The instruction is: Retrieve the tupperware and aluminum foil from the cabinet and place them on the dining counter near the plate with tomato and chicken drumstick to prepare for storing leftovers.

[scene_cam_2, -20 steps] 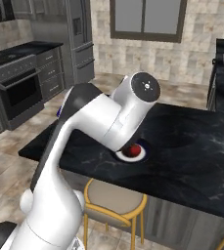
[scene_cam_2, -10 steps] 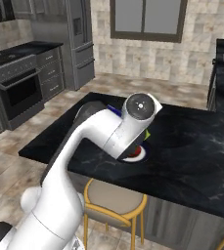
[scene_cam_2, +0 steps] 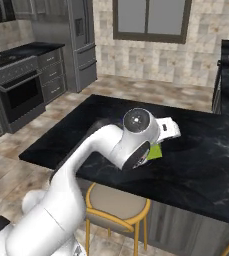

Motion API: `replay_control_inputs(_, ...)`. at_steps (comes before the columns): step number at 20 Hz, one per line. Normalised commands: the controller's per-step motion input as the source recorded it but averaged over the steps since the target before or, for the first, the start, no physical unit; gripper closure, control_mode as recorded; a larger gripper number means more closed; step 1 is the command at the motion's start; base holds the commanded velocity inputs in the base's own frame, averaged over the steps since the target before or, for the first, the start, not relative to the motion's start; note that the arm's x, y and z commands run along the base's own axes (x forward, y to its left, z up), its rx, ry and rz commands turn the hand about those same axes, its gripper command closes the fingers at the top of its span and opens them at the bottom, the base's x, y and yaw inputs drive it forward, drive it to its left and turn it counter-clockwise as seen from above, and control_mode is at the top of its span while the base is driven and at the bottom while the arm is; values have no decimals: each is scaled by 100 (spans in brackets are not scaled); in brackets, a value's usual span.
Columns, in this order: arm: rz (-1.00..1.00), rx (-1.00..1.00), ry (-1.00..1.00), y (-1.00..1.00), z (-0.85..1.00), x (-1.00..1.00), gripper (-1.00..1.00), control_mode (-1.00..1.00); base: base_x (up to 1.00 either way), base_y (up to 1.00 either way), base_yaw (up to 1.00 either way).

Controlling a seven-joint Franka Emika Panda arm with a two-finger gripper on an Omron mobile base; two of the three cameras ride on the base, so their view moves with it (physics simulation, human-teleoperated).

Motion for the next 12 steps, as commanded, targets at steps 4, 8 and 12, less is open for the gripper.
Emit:
replay_control_inputs(4,-22,31,20,-41,-31,45,100,-100,0,0,0)
replay_control_inputs(8,-8,26,2,-32,-42,54,100,-100,0,0,0)
replay_control_inputs(12,0,21,0,-30,-43,59,100,-100,0,0,0)
